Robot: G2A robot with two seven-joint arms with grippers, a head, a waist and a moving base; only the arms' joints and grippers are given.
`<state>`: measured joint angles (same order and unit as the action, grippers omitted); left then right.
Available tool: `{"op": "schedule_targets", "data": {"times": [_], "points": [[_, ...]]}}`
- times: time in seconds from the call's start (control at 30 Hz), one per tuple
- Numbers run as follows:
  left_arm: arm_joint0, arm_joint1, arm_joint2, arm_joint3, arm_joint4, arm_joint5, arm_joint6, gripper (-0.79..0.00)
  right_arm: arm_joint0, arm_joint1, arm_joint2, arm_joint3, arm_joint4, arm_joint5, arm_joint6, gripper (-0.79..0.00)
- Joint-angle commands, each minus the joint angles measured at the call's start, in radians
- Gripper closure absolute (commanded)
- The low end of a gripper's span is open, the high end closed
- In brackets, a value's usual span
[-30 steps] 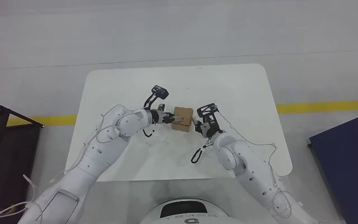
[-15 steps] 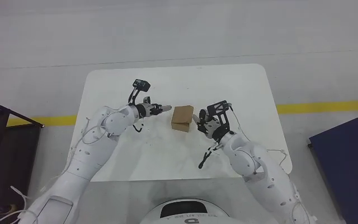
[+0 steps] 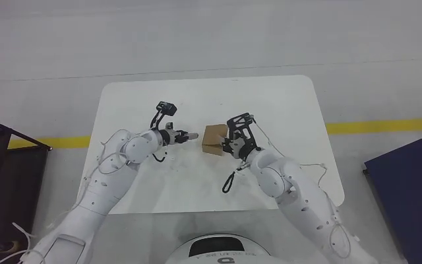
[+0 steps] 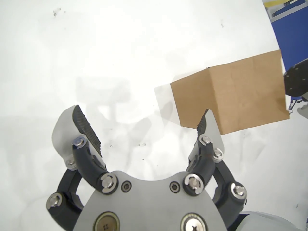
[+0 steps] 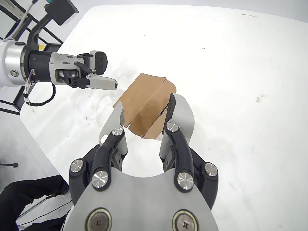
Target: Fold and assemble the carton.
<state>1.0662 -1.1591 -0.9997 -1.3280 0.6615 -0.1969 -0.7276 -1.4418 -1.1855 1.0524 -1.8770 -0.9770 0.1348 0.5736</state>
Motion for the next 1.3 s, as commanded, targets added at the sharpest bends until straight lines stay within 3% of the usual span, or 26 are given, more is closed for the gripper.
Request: {"op": "schedule_targets", "data": {"times": [0.0,0.47,0.57,0.63,0.9,1.13,1.17,1.2,1.23,1.27], "points": [[-0.003,-0.002,0.005,0.001,0.004,0.0,0.002,-0.785,0.015,-0.004,-0.015,0.007,-0.01,0.012,0.013,-0.391],[-0.013,-0.015,0.04,0.012,-0.004,-0.018,0.005,-0.785,0.084,-0.032,-0.108,0.048,-0.035,0.042,0.055,-0.342],[-0.013,-0.015,0.038,0.01,-0.005,-0.021,0.007,-0.785,0.09,-0.036,-0.112,0.056,-0.033,0.046,0.055,-0.209],[-0.012,-0.015,0.035,0.009,-0.005,-0.023,0.009,-0.785,0.088,-0.037,-0.108,0.057,-0.029,0.05,0.052,0.0],[0.0,-0.012,0.021,-0.005,0.004,-0.023,0.016,-0.785,0.064,-0.038,-0.077,0.056,0.011,0.065,0.055,0.0],[0.011,-0.009,0.005,-0.025,-0.003,-0.027,0.018,-0.785,0.046,-0.042,-0.033,0.054,0.139,0.055,0.037,0.0],[0.011,-0.008,0.001,-0.027,-0.005,-0.028,0.018,-0.785,0.042,-0.042,-0.022,0.053,0.162,0.046,0.027,-0.234],[0.013,-0.007,-0.004,-0.028,-0.011,-0.029,0.019,-0.785,0.036,-0.042,-0.01,0.053,0.181,0.038,0.017,-0.73],[0.015,-0.006,-0.009,-0.031,-0.017,-0.031,0.02,-0.785,0.029,-0.04,0.001,0.05,0.196,0.026,0.01,-0.785],[0.017,-0.005,-0.016,-0.033,-0.023,-0.033,0.019,-0.785,0.02,-0.039,0.018,0.046,0.216,0.014,-0.005,-0.785]]}}
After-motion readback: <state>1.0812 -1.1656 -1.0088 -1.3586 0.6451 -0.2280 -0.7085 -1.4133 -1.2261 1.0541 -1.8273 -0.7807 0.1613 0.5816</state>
